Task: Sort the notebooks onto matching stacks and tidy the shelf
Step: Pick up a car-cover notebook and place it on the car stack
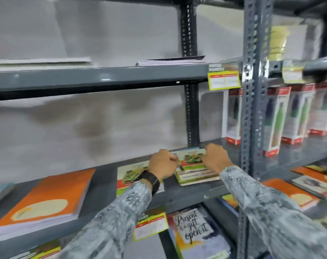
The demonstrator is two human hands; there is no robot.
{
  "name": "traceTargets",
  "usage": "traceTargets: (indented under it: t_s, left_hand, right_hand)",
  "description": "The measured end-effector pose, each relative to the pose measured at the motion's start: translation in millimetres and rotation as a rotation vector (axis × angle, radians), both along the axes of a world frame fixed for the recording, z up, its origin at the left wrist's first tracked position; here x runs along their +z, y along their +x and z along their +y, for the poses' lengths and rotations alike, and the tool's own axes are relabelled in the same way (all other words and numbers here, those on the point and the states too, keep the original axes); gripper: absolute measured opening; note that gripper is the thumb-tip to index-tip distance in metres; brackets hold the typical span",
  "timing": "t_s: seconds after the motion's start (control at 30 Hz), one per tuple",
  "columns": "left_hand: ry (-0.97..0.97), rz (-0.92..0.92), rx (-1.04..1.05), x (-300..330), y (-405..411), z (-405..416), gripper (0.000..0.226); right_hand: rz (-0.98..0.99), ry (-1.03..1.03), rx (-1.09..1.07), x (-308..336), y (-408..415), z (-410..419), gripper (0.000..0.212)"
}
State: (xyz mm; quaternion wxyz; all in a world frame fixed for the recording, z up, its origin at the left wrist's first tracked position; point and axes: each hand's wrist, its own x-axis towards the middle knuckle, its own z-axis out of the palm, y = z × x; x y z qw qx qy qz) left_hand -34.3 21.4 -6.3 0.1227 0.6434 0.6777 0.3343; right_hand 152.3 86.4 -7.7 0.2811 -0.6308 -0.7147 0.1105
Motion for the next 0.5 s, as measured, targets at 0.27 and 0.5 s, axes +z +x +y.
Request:
traceTargets:
  t_s: [0.27,0.5]
  left_hand:
    - [-0.353,0.254,0.142,-15,50,75,0.056]
    - [-0.264,-0.066,0.272,-19,47,81,0.043]
  right_hand:
    - [-0.073,-0.265,0.053,-6,19,41,0.038]
    - [-0.145,-0.148,-0.015,-25,9,39,0.031]
